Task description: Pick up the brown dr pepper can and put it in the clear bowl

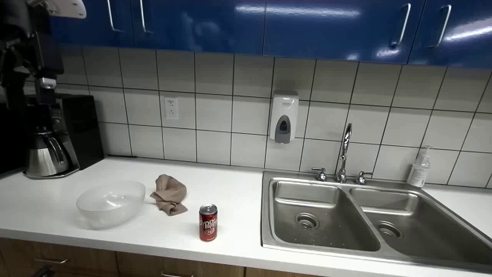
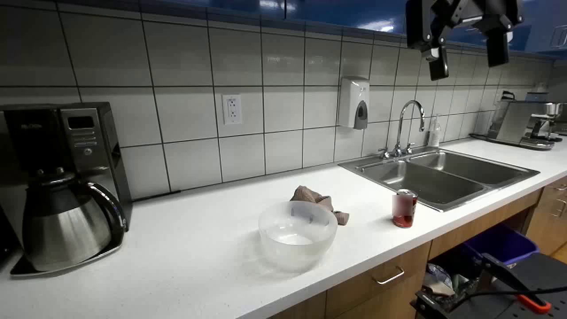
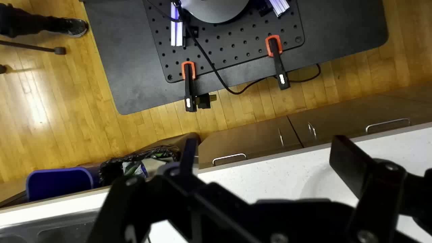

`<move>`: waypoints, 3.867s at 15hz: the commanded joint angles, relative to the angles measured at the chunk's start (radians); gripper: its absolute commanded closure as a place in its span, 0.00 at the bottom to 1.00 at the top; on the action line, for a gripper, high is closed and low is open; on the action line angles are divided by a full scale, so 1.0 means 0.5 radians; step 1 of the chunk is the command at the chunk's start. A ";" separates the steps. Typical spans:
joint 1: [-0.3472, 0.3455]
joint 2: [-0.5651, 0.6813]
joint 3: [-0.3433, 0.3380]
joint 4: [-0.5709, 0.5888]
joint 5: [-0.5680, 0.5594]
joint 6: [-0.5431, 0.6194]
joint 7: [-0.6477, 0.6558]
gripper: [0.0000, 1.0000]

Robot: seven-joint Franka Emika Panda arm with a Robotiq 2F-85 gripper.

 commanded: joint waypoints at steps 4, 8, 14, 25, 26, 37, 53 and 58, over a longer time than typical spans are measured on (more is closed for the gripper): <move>-0.002 0.003 0.008 -0.009 -0.008 0.004 0.001 0.00; -0.001 -0.026 -0.012 -0.073 -0.018 0.053 -0.026 0.00; -0.035 -0.054 -0.104 -0.170 -0.085 0.159 -0.097 0.00; -0.230 -0.069 -0.603 -0.394 -0.639 0.639 -0.616 0.00; -0.255 -0.058 -0.664 -0.411 -0.678 0.727 -0.684 0.00; -0.386 0.414 -1.035 -0.408 -0.638 1.610 -1.109 0.00; -0.341 1.454 -0.948 -0.021 -0.192 2.190 -1.144 0.00; -0.355 1.688 -0.893 0.115 -0.150 2.179 -1.141 0.00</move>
